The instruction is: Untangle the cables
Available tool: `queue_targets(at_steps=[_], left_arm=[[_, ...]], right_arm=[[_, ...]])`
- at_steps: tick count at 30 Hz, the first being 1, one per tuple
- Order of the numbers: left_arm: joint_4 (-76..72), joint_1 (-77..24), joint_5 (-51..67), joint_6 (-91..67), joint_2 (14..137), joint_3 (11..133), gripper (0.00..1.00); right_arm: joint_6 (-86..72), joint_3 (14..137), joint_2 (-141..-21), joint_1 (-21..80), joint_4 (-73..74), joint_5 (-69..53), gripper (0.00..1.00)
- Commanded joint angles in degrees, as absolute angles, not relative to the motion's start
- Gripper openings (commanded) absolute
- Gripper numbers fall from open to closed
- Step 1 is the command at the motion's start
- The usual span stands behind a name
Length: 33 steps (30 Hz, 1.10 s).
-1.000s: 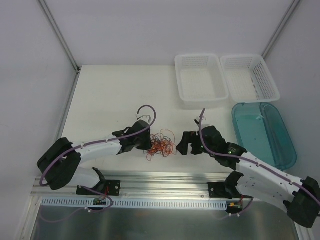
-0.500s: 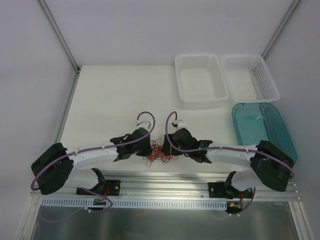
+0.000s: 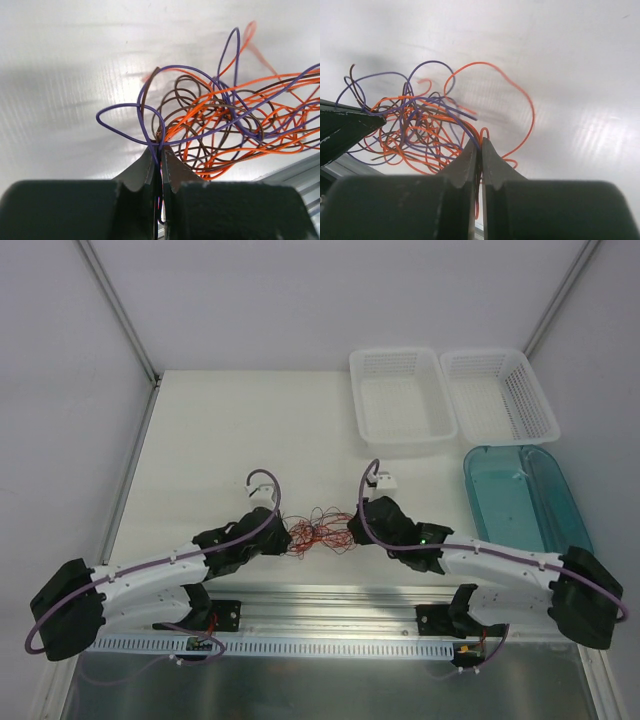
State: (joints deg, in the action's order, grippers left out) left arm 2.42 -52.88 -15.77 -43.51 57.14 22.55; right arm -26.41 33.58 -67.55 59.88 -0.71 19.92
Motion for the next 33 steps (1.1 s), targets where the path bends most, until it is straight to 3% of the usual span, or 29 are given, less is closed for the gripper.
queue_targets(at_steps=[1,9,15,18,19,22,25,26,28,29,33], left_arm=[[6.1,-53.1,-23.0,-44.8,52.7,21.2,0.00],[6.3,-53.1,-19.6,-40.1,36.9,22.4,0.05],[6.5,-53.1,-18.9,-37.0,30.7,22.9,0.14],[7.6,-53.1,-20.3,-37.6,30.8,21.8,0.24],[7.7,-53.1,-20.4,-37.9,30.9,21.6,0.31],[8.3,-53.1,-20.4,-38.8,32.3,21.2,0.39],[9.2,-53.1,-20.4,-38.5,34.0,21.9,0.48],[9.2,-53.1,-20.0,-38.4,34.5,22.1,0.61],[9.1,-53.1,-19.3,-37.8,36.4,23.1,0.72],[9.2,-53.1,-18.8,-37.3,37.2,23.4,0.77],[9.1,-53.1,-15.1,-36.7,43.1,25.8,0.80]], right_arm=[[-23.9,33.3,-57.9,59.5,10.4,32.5,0.01],[-20.8,34.4,-44.2,59.5,17.1,33.6,0.01],[-21.7,34.4,-50.5,59.6,16.3,31.9,0.01],[-23.1,34.0,-54.7,59.5,14.2,30.6,0.03],[-23.3,34.3,-55.4,59.5,14.0,30.2,0.06],[-23.2,35.7,-58.4,59.5,14.2,29.7,0.17],[-22.5,37.3,-59.4,59.5,15.9,30.1,0.44],[-22.2,37.7,-59.4,59.6,17.0,30.0,0.51],[-20.9,38.8,-58.7,59.7,18.0,29.6,0.66],[-20.7,39.2,-58.3,59.6,19.1,29.4,0.69],[-18.1,40.8,-55.4,59.8,21.0,27.4,0.76]])
